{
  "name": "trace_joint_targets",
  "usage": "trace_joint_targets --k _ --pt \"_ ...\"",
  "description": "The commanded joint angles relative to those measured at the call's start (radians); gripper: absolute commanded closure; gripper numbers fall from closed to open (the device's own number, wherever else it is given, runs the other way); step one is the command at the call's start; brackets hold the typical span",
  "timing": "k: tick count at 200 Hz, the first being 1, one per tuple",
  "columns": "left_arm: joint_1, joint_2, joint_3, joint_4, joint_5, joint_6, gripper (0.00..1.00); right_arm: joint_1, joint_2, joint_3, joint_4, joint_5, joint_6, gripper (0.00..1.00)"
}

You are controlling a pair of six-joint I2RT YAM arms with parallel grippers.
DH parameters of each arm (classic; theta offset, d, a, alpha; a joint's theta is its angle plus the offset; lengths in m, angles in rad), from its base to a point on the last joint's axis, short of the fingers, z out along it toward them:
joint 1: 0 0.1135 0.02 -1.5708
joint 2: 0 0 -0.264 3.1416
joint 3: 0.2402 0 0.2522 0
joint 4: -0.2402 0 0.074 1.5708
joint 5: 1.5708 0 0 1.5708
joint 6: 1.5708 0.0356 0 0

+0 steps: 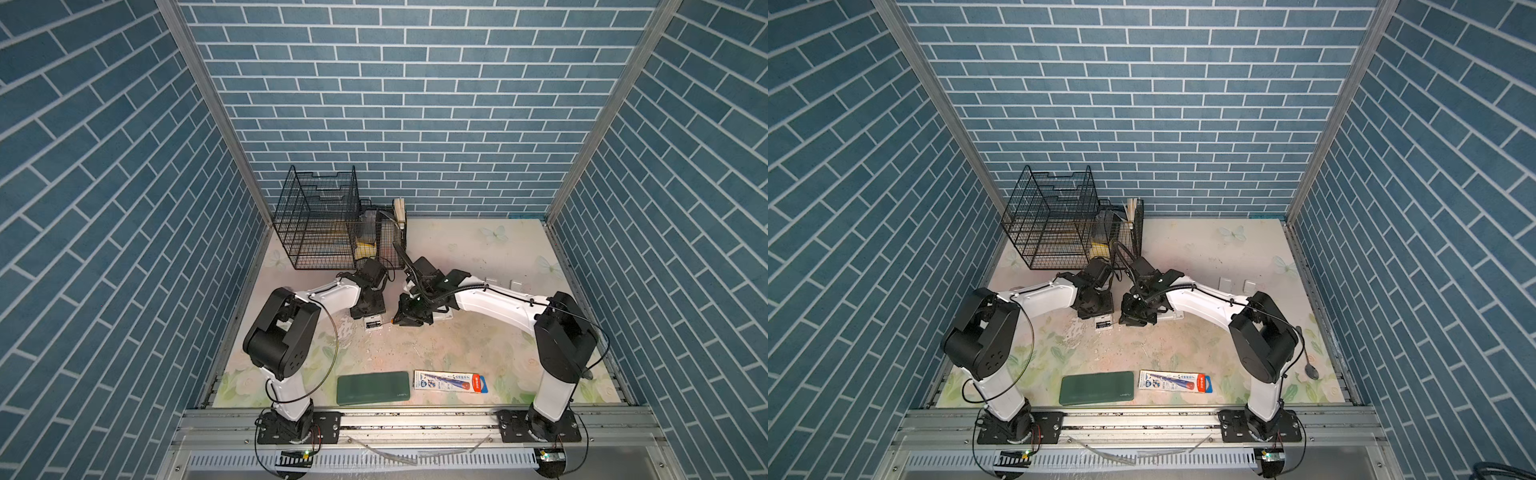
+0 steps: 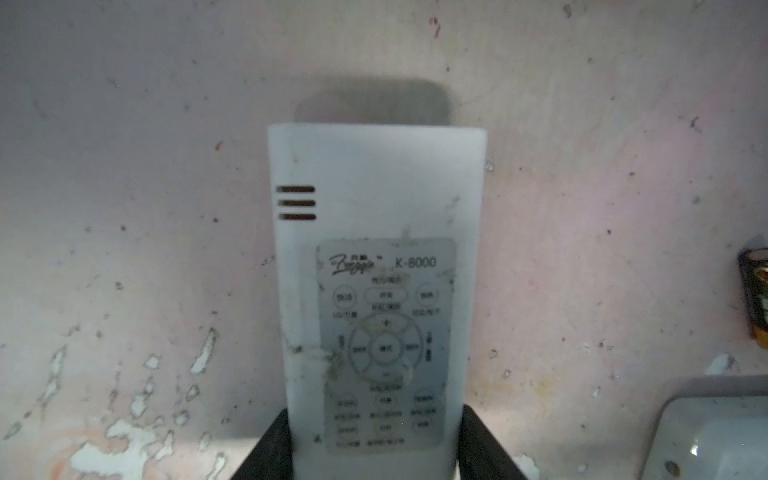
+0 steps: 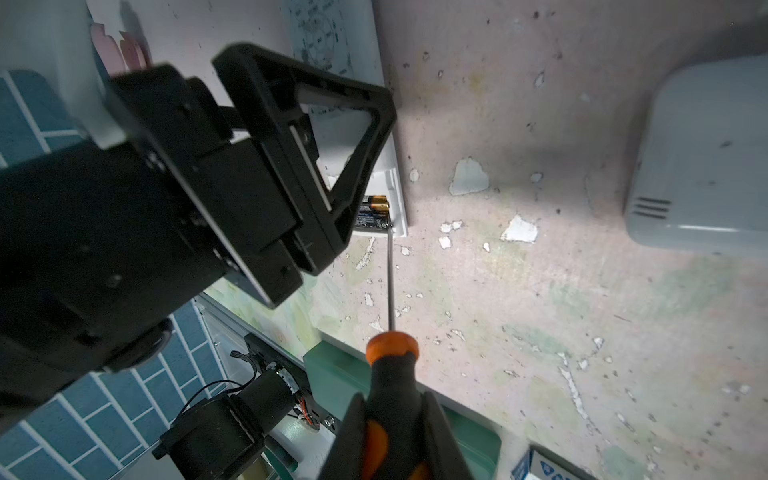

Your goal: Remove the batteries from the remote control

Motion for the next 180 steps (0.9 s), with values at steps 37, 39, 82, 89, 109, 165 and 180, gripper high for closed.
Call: trace_joint_targets --k 37,39,82,89,109,165,180 --pt "0.001 0.066 -0.070 -0.013 0.031 -0.016 0.72 0.006 0.034 0.021 -0.008 -0.029 0.012 1.00" --pt "0.000 0.066 -0.072 -0.013 0.031 -0.018 0.72 0.006 0.034 0.021 -0.007 -0.030 0.012 1.00" --pt "0.000 0.066 -0.086 0.002 0.039 -0.032 0.73 0.004 0.036 -0.038 0.147 -0.101 0.060 1.00" --pt "0.001 0.068 -0.089 0.005 0.040 -0.034 0.74 0.004 0.032 -0.055 0.195 -0.117 0.080 1.00" --pt "0.000 0.069 -0.095 0.009 0.040 -0.039 0.74 -0.001 0.023 -0.094 0.324 -0.168 0.126 1.00" --pt "-0.001 0.067 -0.106 0.018 0.036 -0.051 0.74 -0.012 0.016 -0.133 0.555 -0.262 0.197 1.00" --pt "-0.001 0.067 -0.107 0.018 0.032 -0.054 0.75 -0.011 0.016 -0.135 0.583 -0.278 0.209 1.00"
